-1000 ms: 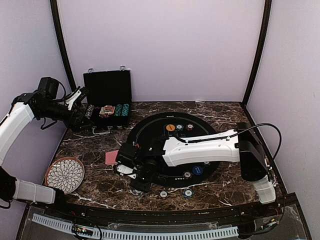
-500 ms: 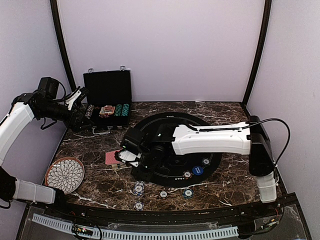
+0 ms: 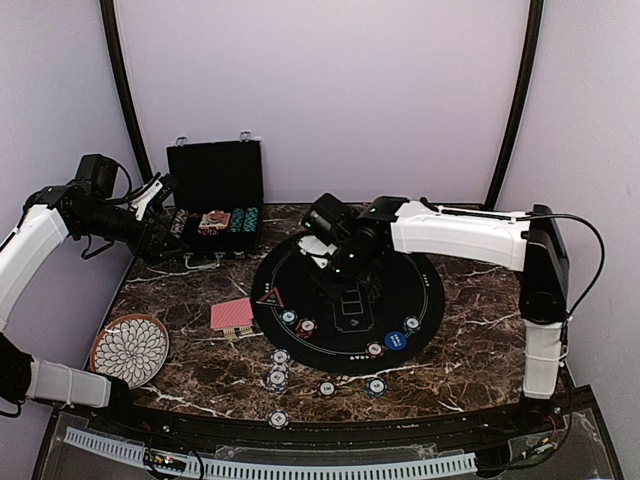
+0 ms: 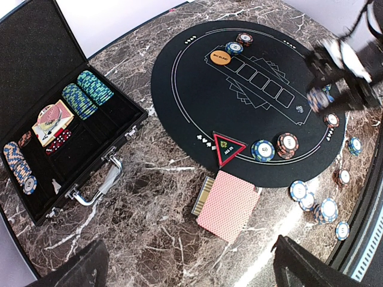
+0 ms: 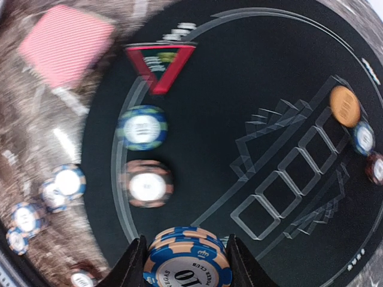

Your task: Distribute texas hold em gaming equipment

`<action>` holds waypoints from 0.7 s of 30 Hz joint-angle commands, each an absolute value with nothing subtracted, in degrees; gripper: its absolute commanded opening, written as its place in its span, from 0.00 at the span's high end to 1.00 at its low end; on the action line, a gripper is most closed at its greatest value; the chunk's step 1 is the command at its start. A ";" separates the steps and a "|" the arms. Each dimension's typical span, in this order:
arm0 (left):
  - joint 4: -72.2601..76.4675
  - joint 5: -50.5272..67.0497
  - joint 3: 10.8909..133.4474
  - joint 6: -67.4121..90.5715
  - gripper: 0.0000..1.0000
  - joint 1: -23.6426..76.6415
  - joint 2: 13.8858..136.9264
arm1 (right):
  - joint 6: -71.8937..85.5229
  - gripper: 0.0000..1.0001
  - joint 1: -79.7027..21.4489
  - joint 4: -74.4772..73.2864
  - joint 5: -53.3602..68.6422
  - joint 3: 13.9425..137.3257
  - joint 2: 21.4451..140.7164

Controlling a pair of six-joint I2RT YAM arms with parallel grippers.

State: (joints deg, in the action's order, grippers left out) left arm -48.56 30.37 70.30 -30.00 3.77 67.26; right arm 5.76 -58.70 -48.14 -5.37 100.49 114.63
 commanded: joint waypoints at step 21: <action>-48.65 30.23 69.66 -29.63 0.01 3.96 67.13 | 12.53 1.00 -41.31 -46.83 -3.93 123.02 135.86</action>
State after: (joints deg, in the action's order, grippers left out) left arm -48.51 30.35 70.30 -29.93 3.77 67.35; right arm 11.07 -41.56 -45.32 -6.59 119.46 132.77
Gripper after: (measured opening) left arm 0.988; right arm 0.392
